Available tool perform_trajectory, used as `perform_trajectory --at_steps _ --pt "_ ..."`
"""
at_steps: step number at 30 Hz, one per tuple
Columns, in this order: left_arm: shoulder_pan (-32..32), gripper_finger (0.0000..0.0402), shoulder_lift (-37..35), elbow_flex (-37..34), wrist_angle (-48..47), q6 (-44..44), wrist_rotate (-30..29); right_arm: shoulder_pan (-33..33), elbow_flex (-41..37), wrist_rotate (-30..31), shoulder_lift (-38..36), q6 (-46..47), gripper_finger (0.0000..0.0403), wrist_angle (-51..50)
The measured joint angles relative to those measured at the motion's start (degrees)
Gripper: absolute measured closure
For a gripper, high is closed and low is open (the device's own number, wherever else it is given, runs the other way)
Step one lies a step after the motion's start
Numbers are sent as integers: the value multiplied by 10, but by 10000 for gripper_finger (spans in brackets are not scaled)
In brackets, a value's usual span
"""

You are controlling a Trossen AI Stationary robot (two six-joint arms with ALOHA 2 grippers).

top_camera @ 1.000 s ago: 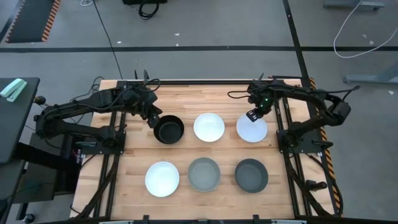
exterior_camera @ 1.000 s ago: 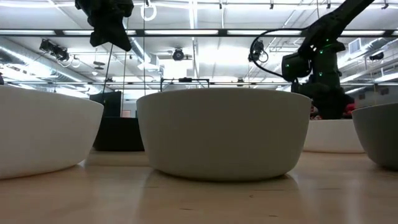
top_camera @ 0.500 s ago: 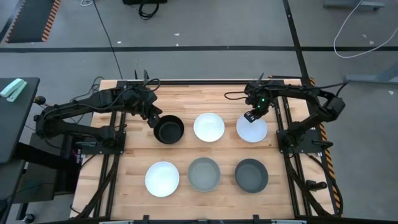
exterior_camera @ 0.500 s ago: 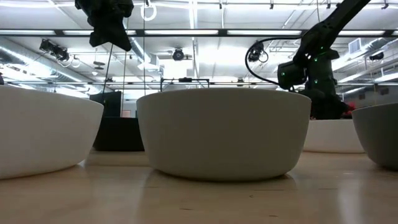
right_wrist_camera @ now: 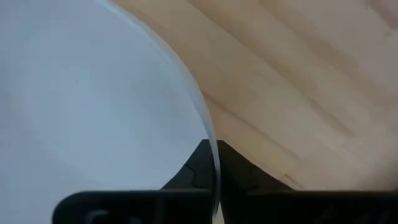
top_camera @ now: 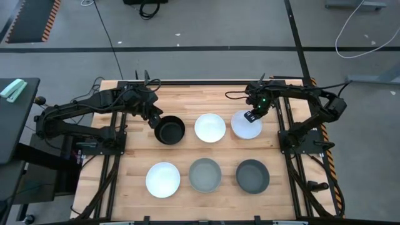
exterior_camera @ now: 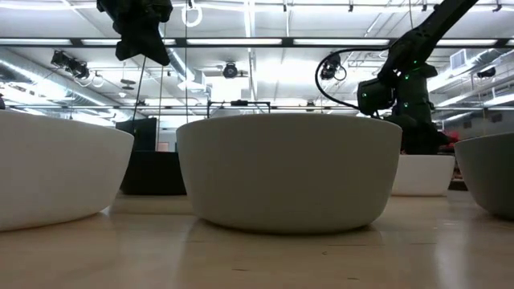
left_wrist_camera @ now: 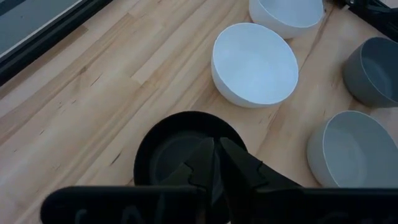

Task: Nest bowls inside each other
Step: Stack the top right white bowl on top of the top white bowl

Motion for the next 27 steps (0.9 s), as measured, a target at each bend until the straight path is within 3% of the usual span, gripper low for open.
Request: perform_trajectory --at_steps 9,17,27 --pt "0 378 0 0 0 5 -1 9 92 6 -19 1 399 -38" --pt "8 369 0 0 0 6 -15 81 246 7 -4 7 400 -100" --pt "56 383 0 0 0 5 -16 182 403 6 101 30 401 -162"
